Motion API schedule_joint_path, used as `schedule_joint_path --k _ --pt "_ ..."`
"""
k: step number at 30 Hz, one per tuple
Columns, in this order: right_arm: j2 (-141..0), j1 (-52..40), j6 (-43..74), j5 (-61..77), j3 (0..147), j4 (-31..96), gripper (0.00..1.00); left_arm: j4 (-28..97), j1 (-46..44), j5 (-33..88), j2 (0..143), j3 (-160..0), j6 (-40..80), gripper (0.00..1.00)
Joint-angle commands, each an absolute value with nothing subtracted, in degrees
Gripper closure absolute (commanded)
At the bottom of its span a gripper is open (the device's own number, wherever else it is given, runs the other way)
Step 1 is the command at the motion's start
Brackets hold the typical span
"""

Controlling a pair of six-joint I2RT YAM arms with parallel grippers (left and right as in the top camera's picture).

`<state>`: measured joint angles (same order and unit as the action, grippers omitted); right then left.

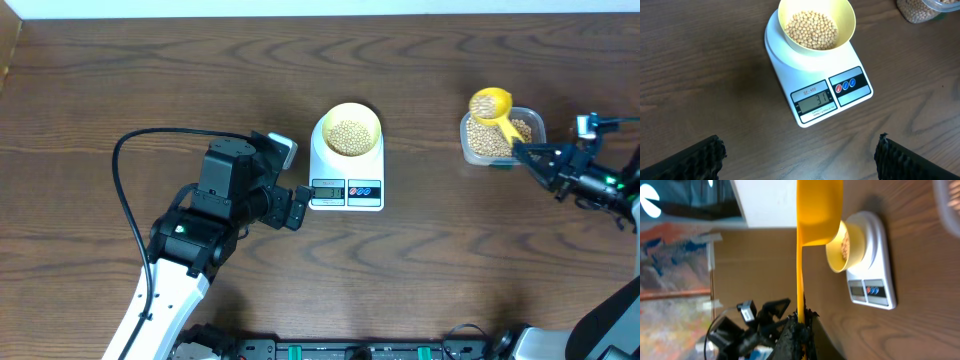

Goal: Scoop item into bowl and weigh 50g on scale

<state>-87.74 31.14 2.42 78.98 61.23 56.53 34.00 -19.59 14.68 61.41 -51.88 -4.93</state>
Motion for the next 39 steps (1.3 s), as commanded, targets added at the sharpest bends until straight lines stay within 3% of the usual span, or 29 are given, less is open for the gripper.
schedule_joint_path --k 1,14,23,34,39 --pt "-88.14 27.44 3.97 81.87 60.93 56.6 0.99 33.74 -19.31 14.31 61.41 -51.86 -5.32 0.02" --pt "-88.14 20.97 7.53 83.59 60.93 55.59 0.99 33.74 -19.31 14.33 61.41 -51.86 -5.34 0.02" --pt "-88.14 19.03 20.21 81.06 60.93 41.82 0.99 33.74 -19.31 14.31 61.41 -51.86 -5.34 0.02" --pt "-88.14 11.88 20.38 80.9 60.93 26.83 0.99 33.74 -19.31 14.31 61.41 -51.86 -5.34 0.02" --pt "-88.14 9.61 26.37 76.05 60.93 22.87 0.99 33.74 -19.31 14.31 61.41 -51.86 -5.32 0.02"
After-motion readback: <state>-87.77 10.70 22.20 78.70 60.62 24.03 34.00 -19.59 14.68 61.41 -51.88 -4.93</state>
